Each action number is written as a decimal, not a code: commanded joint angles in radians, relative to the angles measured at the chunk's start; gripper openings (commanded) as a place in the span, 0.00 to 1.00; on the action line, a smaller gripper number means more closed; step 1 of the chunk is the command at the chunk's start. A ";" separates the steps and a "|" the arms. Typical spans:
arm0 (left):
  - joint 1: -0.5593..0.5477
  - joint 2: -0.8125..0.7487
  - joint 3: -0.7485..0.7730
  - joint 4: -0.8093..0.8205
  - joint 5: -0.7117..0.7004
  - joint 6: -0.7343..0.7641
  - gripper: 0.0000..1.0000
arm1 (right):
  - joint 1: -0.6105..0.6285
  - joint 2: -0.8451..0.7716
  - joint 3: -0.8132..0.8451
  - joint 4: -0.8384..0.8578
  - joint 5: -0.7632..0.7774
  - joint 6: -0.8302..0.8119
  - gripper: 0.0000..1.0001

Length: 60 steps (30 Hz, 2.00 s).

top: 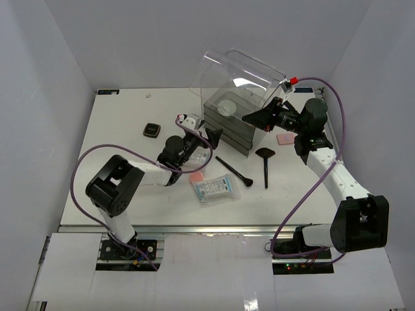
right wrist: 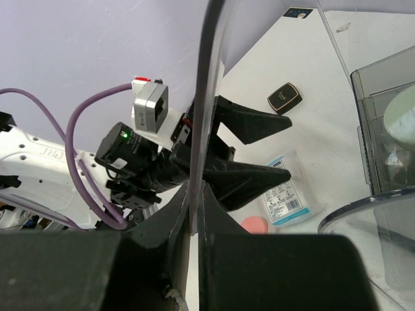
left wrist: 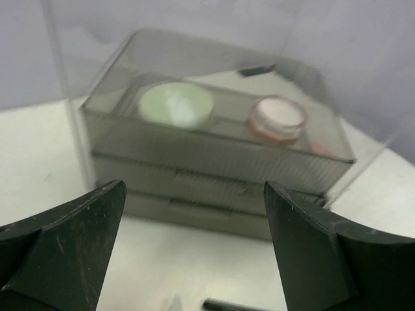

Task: Organize the makeup

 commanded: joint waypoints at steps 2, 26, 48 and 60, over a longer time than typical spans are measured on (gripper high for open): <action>0.091 -0.194 0.003 -0.431 -0.204 0.000 0.98 | 0.019 -0.057 0.027 0.087 -0.070 -0.034 0.08; 0.599 0.233 0.683 -1.327 0.171 0.126 0.98 | 0.019 -0.036 0.008 0.104 -0.073 -0.037 0.08; 0.595 0.369 0.752 -1.383 0.148 0.197 0.94 | 0.019 -0.035 0.005 0.099 -0.067 -0.042 0.08; 0.553 0.394 0.760 -1.383 0.005 0.143 0.52 | 0.018 -0.045 -0.003 0.097 -0.066 -0.045 0.08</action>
